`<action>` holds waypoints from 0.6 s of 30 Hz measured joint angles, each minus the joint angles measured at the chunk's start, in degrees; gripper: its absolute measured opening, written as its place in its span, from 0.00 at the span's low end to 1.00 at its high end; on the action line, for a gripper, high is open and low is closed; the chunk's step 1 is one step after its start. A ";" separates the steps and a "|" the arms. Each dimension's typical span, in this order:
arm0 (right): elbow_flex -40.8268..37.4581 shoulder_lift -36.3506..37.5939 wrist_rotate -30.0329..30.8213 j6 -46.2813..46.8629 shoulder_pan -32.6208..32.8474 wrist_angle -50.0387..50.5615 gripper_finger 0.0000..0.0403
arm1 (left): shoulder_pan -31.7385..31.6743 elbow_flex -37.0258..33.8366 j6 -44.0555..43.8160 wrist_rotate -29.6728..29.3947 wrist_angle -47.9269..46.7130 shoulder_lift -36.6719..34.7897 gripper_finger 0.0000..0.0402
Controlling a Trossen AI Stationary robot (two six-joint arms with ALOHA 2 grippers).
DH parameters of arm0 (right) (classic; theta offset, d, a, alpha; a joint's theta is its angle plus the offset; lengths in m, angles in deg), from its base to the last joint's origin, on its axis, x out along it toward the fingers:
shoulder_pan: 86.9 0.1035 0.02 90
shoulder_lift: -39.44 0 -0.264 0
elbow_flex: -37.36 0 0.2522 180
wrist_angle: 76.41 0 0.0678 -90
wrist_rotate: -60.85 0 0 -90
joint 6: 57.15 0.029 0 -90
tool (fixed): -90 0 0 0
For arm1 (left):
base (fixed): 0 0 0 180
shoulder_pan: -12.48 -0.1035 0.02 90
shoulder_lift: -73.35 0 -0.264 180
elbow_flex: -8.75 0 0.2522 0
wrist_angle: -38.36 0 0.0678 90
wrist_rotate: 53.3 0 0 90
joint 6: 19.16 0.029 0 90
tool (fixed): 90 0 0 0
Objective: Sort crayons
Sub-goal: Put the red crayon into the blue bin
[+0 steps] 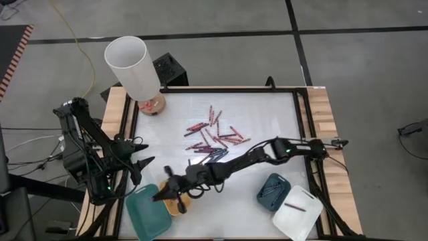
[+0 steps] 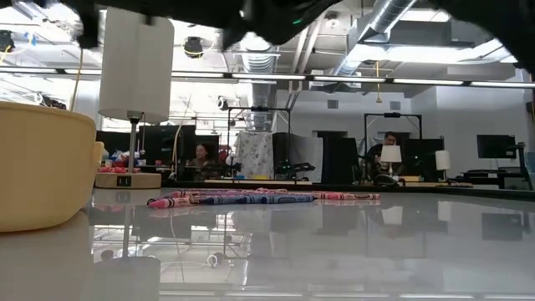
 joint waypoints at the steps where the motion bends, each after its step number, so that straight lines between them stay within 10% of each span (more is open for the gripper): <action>1: 3.41 -2.09 -3.09 0.33 -0.13 0.19 0.01 | -0.02 0.00 0.15 0.03 0.01 0.00 0.60; 6: 20.70 -14.14 -11.05 3.07 -0.21 6.67 0.01 | -0.02 0.00 0.27 0.02 0.04 0.00 0.60; 18: 16.81 -12.55 -7.40 0.60 -0.33 4.48 0.11 | -0.01 0.00 0.44 -0.39 0.04 0.00 0.60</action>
